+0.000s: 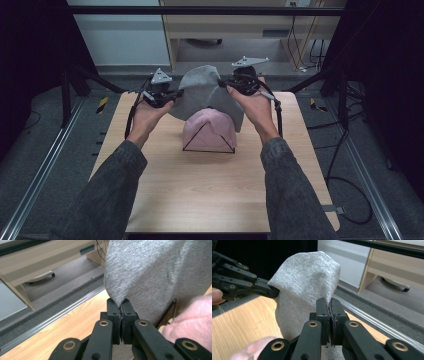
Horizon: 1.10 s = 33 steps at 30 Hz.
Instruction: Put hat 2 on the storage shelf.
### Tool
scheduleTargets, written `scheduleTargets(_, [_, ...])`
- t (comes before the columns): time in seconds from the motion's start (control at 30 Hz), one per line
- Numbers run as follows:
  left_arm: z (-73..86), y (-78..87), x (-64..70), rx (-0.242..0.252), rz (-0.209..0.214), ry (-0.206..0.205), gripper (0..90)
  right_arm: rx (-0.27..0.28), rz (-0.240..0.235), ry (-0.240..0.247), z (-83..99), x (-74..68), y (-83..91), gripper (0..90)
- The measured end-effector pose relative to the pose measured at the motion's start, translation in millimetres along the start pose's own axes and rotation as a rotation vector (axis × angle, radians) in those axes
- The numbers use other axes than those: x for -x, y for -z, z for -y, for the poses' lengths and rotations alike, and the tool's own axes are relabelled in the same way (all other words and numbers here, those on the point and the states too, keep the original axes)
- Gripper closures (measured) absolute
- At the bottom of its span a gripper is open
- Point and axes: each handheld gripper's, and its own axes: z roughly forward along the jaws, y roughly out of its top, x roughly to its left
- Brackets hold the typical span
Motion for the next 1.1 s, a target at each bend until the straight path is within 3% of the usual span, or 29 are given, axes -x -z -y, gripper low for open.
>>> scheduleTargets(0.37, [15.9,-0.4,15.1,-0.021,0.018,-0.009,87.8,-0.027,-0.003,-0.01,18.5,-2.9,4.9,87.6])
scheduleTargets(1.1, [33.8,-1.4,19.4,-0.044,0.037,0.001,87.8,-0.071,-0.028,-0.024,35.9,-6.8,-1.9,87.6])
